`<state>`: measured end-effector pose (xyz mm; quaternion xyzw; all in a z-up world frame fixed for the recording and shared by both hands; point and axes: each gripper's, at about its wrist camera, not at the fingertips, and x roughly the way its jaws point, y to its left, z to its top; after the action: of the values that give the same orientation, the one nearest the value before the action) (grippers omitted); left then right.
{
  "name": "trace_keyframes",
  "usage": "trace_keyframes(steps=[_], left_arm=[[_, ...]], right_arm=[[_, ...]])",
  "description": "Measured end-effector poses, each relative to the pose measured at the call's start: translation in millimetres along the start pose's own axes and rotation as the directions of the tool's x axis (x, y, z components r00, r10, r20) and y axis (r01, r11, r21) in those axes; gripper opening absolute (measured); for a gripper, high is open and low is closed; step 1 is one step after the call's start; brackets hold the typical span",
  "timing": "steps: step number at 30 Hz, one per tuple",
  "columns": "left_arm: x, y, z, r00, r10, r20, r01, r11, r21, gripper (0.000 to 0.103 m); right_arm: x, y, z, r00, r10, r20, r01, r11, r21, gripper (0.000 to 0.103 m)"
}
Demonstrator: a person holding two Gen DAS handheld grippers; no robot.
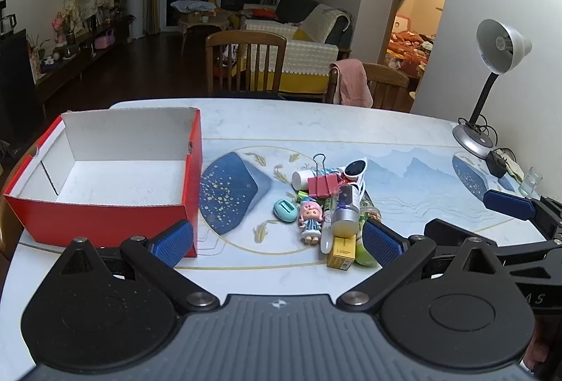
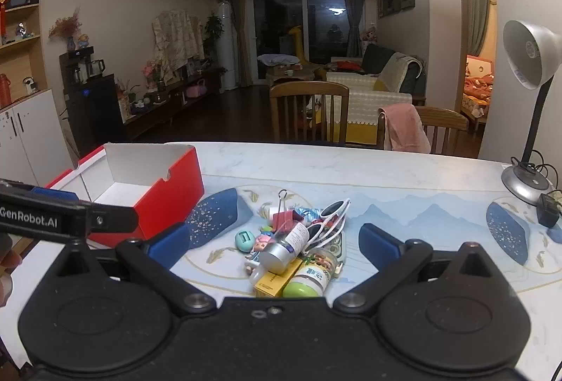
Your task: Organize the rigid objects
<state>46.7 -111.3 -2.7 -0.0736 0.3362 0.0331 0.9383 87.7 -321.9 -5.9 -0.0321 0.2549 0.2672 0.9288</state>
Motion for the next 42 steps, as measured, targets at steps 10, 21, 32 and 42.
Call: trace_keyframes(steps=[10, 21, 32, 42], left_arm=[[27.3, -8.5, 10.5, 1.000, -0.018, -0.021, 0.019, 0.999, 0.036, 0.103], [86.4, -26.1, 18.7, 0.992, -0.099, -0.083, 0.108, 0.987, 0.119, 0.103], [151.2, -53.0, 20.4, 0.981, -0.113, -0.159, 0.142, 0.972, 0.185, 0.103], [193.7, -64.3, 24.7, 0.970, -0.118, -0.213, 0.155, 0.973, 0.169, 0.102]], right_arm=[[15.8, -10.8, -4.3, 0.999, 0.010, -0.037, -0.011, 1.000, -0.018, 0.100], [63.1, -20.6, -20.0, 0.988, -0.021, -0.154, 0.012, 0.998, -0.058, 0.094], [117.9, -41.9, -30.0, 0.965, -0.034, -0.262, 0.011, 0.996, -0.088, 0.085], [151.7, -55.2, -33.2, 0.951, -0.031, -0.307, 0.031, 1.000, -0.003, 0.074]])
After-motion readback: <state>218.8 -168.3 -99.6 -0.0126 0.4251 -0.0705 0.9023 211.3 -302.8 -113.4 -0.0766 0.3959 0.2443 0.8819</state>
